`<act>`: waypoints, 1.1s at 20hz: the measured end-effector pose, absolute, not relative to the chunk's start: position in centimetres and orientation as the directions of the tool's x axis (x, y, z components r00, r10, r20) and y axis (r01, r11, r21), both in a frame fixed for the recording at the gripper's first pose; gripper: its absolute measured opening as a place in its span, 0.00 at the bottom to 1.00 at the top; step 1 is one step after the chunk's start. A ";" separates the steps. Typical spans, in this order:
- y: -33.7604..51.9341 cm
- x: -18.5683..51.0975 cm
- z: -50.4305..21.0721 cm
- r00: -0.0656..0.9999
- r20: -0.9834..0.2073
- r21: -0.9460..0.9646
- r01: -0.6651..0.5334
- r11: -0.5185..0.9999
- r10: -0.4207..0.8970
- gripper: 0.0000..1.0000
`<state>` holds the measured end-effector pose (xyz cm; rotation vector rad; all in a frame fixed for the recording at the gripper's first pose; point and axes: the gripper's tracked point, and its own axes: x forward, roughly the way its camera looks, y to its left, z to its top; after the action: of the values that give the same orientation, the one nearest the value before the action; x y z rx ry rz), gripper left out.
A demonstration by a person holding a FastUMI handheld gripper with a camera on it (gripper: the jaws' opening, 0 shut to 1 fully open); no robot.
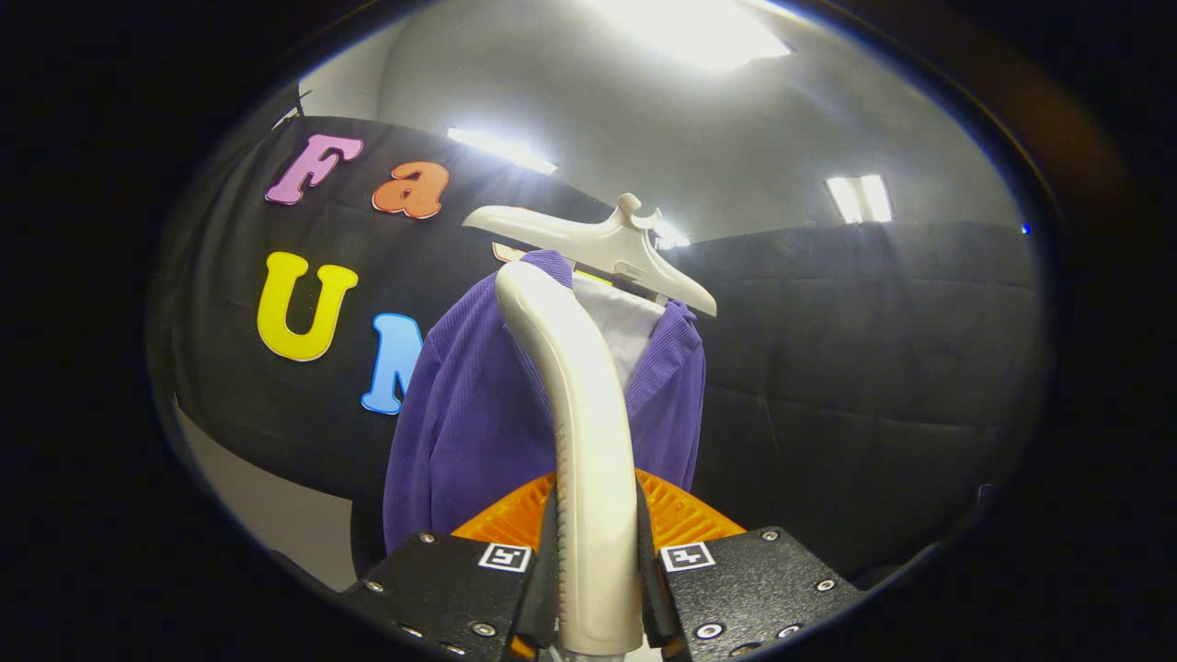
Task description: Iron the clothes twice with a garment steamer, once on the left side and once on the right side.
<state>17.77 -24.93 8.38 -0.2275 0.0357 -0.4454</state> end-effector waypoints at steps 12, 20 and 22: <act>-27.3 21.7 4.6 0.855 -0.012 -0.349 0.483 0.803 -0.519 0.37; -27.7 20.9 2.2 0.839 -0.034 -0.380 0.492 0.784 -0.543 0.37; -27.7 20.5 1.1 0.838 -0.052 -0.393 0.483 0.782 -0.544 0.37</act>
<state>20.45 -27.71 1.15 -0.3778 0.1662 -0.5569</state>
